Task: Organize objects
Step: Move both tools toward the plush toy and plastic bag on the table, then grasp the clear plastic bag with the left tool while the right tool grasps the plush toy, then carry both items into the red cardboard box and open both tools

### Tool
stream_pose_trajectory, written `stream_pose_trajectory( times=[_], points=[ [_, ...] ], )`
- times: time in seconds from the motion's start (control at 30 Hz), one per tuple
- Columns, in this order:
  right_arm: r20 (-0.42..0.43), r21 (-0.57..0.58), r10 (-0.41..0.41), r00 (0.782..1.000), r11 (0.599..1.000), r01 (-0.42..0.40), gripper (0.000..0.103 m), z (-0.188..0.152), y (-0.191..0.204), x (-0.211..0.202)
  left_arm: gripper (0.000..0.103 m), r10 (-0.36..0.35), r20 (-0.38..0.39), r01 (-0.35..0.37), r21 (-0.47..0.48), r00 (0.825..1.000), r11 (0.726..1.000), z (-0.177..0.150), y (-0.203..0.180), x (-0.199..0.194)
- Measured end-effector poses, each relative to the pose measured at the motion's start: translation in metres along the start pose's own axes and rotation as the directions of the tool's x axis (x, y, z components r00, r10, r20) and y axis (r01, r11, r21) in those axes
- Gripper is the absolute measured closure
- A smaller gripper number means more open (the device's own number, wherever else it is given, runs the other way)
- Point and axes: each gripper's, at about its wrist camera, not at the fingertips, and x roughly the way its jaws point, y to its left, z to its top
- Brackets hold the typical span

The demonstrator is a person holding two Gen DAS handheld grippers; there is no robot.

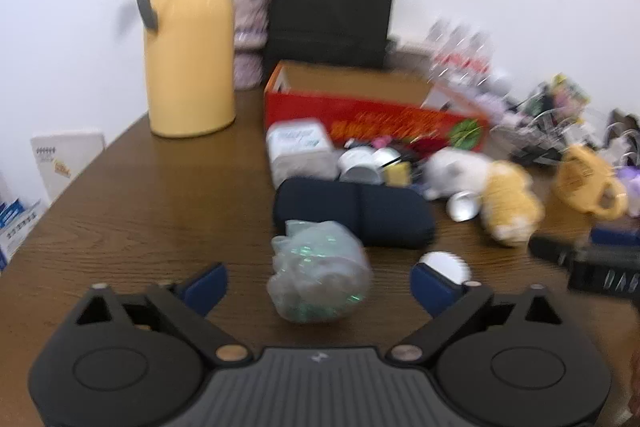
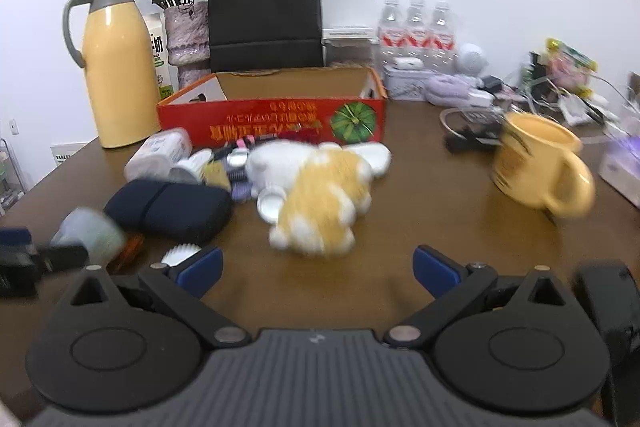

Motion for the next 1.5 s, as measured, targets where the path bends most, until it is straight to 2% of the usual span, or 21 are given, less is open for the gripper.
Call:
stream_pose_trajectory(
  times=[0.07, 0.13, 0.17, 0.2, 0.23, 0.27, 0.4, 0.63, 0.8, 0.9, 1.0, 1.07, 1.13, 1.2, 1.27, 1.33, 1.4, 1.5],
  points=[
    [-0.003, -0.012, 0.004, 1.000, 1.000, -0.004, 0.007, 0.012, 0.003, 0.026, 0.020, 0.003, -0.023, -0.004, -0.017, 1.000, 1.000, 0.003, 0.004, 0.018],
    [-0.019, -0.017, -0.004, 1.000, 1.000, 0.004, 0.015, 0.021, 0.006, 0.047, 0.028, -0.009, -0.018, 0.009, -0.019, 1.000, 1.000, 0.005, 0.007, 0.026],
    [-0.026, -0.018, -0.015, 1.000, 1.000, 0.014, 0.023, 0.024, 0.005, 0.058, 0.040, -0.012, -0.016, 0.012, -0.015, 1.000, 1.000, 0.005, 0.007, 0.029],
    [-0.045, -0.018, -0.029, 0.999, 0.999, 0.028, 0.028, 0.026, 0.004, 0.068, 0.058, -0.018, -0.018, 0.018, -0.013, 1.000, 1.000, 0.004, 0.007, 0.030],
    [-0.063, -0.011, -0.035, 0.997, 0.999, 0.035, 0.043, 0.026, 0.003, 0.075, 0.060, -0.026, -0.024, 0.026, -0.011, 0.999, 1.000, 0.004, 0.007, 0.031],
    [-0.076, 0.004, -0.031, 0.997, 0.999, 0.032, 0.048, 0.025, 0.000, 0.079, 0.060, -0.036, -0.020, 0.036, -0.011, 0.999, 0.999, 0.003, 0.007, 0.030],
    [-0.062, 0.015, 0.002, 0.998, 1.000, -0.001, 0.053, 0.020, -0.009, 0.069, 0.064, -0.058, 0.021, 0.058, 0.009, 0.998, 0.998, 0.000, 0.002, 0.013],
    [0.038, 0.026, 0.003, 0.999, 1.000, -0.004, 0.055, 0.006, -0.022, 0.000, 0.065, -0.058, 0.097, 0.057, 0.009, 0.994, 0.998, -0.011, -0.009, -0.039],
    [0.041, 0.019, 0.078, 0.996, 0.997, -0.079, 0.055, -0.021, -0.018, -0.060, 0.064, -0.068, 0.108, 0.068, 0.004, 0.992, 0.998, -0.028, -0.018, -0.069],
    [0.027, 0.006, 0.100, 0.995, 0.995, -0.100, 0.055, -0.035, -0.015, -0.075, 0.065, -0.074, 0.103, 0.073, 0.013, 0.992, 0.997, -0.036, -0.023, -0.075],
    [0.037, 0.001, 0.103, 0.994, 0.995, -0.103, 0.055, -0.033, -0.017, -0.077, 0.065, -0.093, 0.116, 0.092, 0.017, 0.989, 0.996, -0.030, -0.025, -0.076],
    [0.066, 0.003, 0.102, 0.993, 0.995, -0.102, 0.055, -0.024, -0.019, -0.079, 0.065, -0.121, 0.136, 0.118, 0.032, 0.983, 0.993, -0.011, -0.022, -0.071],
    [0.092, 0.006, 0.125, 0.988, 0.992, -0.126, 0.055, -0.005, -0.023, -0.072, 0.065, -0.152, 0.176, 0.145, 0.049, 0.973, 0.988, 0.023, -0.016, -0.061],
    [0.132, -0.003, 0.159, 0.978, 0.987, -0.160, 0.055, 0.029, -0.027, -0.056, 0.065, -0.127, 0.244, 0.094, 0.142, 0.961, 0.985, 0.068, -0.019, -0.040],
    [0.185, -0.037, 0.172, 0.967, 0.985, -0.168, 0.055, 0.075, -0.027, -0.029, 0.065, -0.103, 0.273, 0.054, 0.182, 0.956, 0.982, 0.116, -0.019, -0.006],
    [0.189, -0.038, 0.167, 0.968, 0.986, -0.163, 0.054, 0.124, -0.031, 0.014, 0.064, -0.124, 0.225, 0.086, 0.172, 0.966, 0.981, 0.172, -0.014, 0.045],
    [0.143, -0.040, 0.163, 0.976, 0.987, -0.159, 0.054, 0.171, -0.037, 0.074, 0.063, -0.112, 0.186, 0.086, 0.140, 0.976, 0.986, 0.212, -0.009, 0.098],
    [0.053, -0.065, 0.080, 0.995, 0.995, -0.077, 0.054, 0.218, -0.037, 0.164, 0.063, -0.073, 0.114, 0.060, 0.114, 0.991, 0.992, 0.243, 0.000, 0.185]
  ],
)
